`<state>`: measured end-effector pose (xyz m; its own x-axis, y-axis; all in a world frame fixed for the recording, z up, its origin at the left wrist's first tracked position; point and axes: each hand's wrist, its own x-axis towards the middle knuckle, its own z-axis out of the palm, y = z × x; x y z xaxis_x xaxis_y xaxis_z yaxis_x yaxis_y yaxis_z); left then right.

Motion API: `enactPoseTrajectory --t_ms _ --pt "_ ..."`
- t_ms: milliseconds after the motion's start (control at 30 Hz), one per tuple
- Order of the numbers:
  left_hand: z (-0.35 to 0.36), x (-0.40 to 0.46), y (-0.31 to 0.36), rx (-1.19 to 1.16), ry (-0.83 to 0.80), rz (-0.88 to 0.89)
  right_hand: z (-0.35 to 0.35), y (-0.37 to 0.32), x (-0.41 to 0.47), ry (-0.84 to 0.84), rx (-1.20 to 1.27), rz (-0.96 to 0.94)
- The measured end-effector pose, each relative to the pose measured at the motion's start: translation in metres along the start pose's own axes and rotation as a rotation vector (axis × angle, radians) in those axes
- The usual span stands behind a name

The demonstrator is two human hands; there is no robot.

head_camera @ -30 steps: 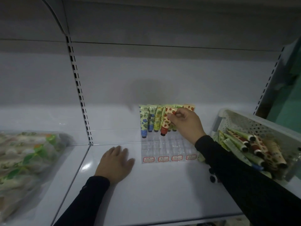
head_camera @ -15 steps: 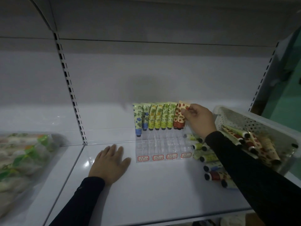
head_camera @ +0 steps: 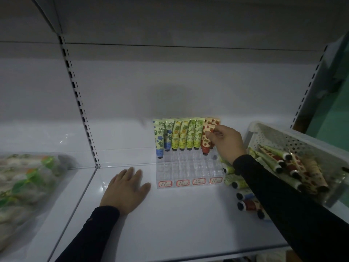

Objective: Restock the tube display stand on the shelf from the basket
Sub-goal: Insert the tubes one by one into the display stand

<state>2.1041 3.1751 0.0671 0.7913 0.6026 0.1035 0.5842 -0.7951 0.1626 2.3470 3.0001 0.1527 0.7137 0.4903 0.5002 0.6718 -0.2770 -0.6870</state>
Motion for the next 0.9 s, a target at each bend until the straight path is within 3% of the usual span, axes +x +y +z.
enactPoseTrajectory --t_ms 367,900 --pt "-0.0016 -0.001 0.0004 0.007 0.02 -0.006 0.0005 0.0006 -0.0011 0.064 -0.031 0.025" --pt "-0.0013 -0.0009 0.0001 0.01 0.045 -0.009 -0.0023 -0.0023 0.0049 0.003 -0.161 0.009"
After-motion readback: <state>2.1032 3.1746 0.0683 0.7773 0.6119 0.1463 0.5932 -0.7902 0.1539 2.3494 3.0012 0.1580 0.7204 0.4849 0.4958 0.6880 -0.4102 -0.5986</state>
